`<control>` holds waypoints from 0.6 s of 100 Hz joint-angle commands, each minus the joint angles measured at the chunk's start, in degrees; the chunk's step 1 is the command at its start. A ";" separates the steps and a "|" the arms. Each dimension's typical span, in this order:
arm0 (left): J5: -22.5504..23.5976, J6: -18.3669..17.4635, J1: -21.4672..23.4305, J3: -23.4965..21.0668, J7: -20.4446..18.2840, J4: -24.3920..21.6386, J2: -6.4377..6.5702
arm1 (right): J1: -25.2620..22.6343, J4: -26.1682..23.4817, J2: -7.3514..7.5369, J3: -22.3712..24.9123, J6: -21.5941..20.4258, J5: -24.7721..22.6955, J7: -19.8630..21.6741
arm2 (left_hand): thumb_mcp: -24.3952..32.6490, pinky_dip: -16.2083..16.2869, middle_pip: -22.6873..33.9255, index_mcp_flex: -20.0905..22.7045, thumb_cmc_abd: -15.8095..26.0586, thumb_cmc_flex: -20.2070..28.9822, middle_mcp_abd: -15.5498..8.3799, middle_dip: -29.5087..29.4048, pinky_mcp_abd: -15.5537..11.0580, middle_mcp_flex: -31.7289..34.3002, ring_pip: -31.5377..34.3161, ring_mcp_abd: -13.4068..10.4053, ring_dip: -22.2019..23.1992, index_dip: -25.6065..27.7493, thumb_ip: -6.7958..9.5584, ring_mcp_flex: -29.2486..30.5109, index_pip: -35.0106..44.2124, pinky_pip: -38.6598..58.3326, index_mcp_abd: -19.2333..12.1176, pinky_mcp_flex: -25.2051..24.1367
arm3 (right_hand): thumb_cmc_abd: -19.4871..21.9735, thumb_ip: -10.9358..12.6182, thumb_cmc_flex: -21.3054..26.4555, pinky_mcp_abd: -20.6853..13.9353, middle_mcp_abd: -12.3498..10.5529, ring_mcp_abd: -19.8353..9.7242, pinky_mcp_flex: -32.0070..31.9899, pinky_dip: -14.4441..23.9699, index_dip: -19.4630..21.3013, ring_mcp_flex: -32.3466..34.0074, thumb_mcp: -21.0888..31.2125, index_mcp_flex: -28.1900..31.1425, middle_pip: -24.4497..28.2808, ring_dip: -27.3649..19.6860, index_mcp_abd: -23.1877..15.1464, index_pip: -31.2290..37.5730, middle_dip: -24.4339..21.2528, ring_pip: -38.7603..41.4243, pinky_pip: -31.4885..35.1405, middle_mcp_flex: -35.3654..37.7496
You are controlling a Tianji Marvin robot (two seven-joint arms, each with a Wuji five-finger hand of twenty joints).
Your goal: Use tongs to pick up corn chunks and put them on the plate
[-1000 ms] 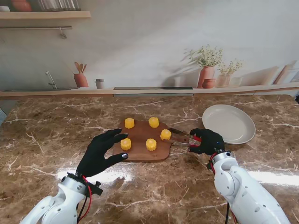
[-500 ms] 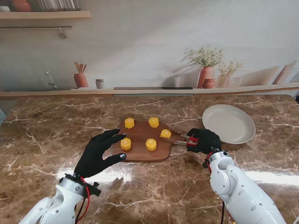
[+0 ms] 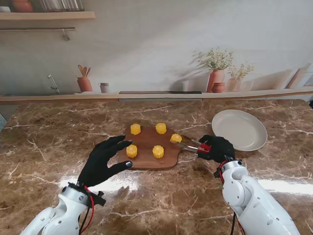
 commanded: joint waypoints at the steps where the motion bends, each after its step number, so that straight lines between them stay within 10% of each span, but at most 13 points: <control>1: 0.04 -0.08 0.17 0.31 0.12 0.19 0.02 | -1.39 -1.48 -0.13 1.12 0.50 -0.13 -0.09 | -1.52 -0.84 -0.87 1.00 1.36 1.57 -0.54 -0.60 -0.63 0.14 -1.02 -2.15 -0.56 0.66 1.14 0.37 0.45 -1.68 -2.01 -0.85 | 9.58 2.58 10.10 -3.12 -2.63 -3.60 2.54 2.42 1.90 5.01 10.66 7.99 2.03 0.53 -10.01 13.13 -0.14 6.69 8.79 4.33; 60: 0.23 -0.02 -0.34 0.32 -0.01 0.25 0.06 | -3.01 -4.17 1.09 17.62 10.59 -8.11 -0.83 | -1.54 -0.73 -0.90 1.10 1.27 1.34 -0.63 -0.61 -0.71 0.22 -1.01 -2.21 -0.54 0.68 1.14 0.41 0.53 -1.79 -2.09 -0.83 | 9.83 2.48 10.39 -3.89 -1.96 -3.86 3.39 1.77 1.56 5.53 10.47 7.96 2.35 0.68 -9.29 13.50 -0.03 6.70 8.99 4.55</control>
